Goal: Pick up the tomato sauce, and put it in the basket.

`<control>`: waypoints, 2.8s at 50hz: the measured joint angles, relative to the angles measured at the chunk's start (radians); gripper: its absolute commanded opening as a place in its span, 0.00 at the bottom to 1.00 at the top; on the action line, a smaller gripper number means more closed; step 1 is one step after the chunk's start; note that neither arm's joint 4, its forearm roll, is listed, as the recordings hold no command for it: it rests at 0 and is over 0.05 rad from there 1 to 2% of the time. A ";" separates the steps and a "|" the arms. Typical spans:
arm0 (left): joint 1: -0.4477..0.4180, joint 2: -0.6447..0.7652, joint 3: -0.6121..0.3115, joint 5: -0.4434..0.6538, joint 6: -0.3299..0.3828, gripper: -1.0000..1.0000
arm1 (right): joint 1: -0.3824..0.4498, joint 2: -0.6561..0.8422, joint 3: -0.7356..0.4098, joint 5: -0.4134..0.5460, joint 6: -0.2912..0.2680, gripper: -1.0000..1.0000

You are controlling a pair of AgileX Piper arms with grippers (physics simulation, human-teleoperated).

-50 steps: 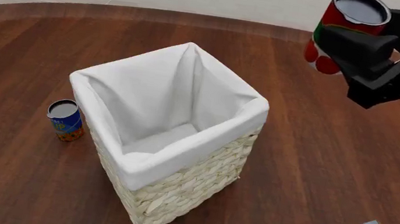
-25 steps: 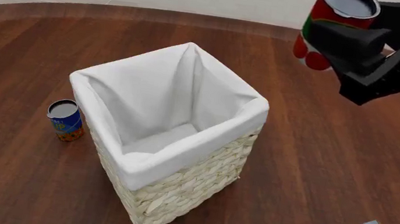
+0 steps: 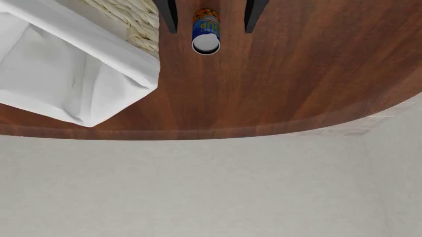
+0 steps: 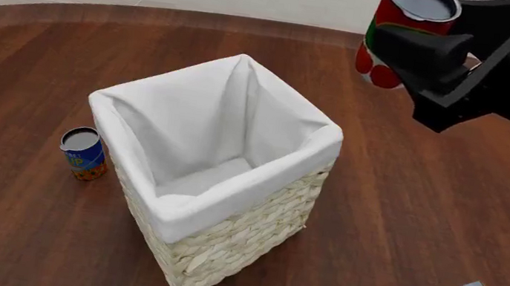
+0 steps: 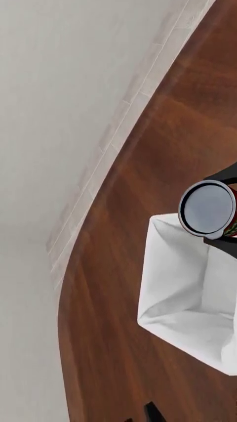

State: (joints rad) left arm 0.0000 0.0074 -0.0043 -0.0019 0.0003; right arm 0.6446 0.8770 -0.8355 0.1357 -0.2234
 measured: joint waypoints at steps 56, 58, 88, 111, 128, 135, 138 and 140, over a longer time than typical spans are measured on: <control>0.000 0.000 0.000 0.000 0.000 1.00 | 0.075 0.147 -0.013 -0.105 0.015 0.00; 0.000 0.000 0.000 0.000 0.000 1.00 | 0.077 0.151 -0.013 -0.108 0.016 0.00; 0.000 0.000 0.000 0.000 0.000 1.00 | 0.102 0.240 -0.026 -0.156 0.010 0.00; 0.000 0.000 0.000 0.000 0.000 1.00 | 0.119 0.308 -0.034 -0.194 0.008 0.00; 0.000 0.000 0.000 0.000 0.000 1.00 | 0.137 0.364 -0.046 -0.224 0.010 0.00; 0.000 0.000 0.000 0.000 0.000 1.00 | 0.142 0.387 -0.048 -0.238 0.013 0.00; 0.000 0.000 0.000 0.000 0.000 1.00 | 0.143 0.396 -0.047 -0.244 0.013 0.00; 0.000 0.000 0.000 0.000 0.000 1.00 | 0.144 0.402 -0.047 -0.248 0.014 0.00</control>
State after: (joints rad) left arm 0.0000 0.0074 -0.0043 -0.0019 0.0003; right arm 0.7886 1.2790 -0.8826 -0.1120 -0.2096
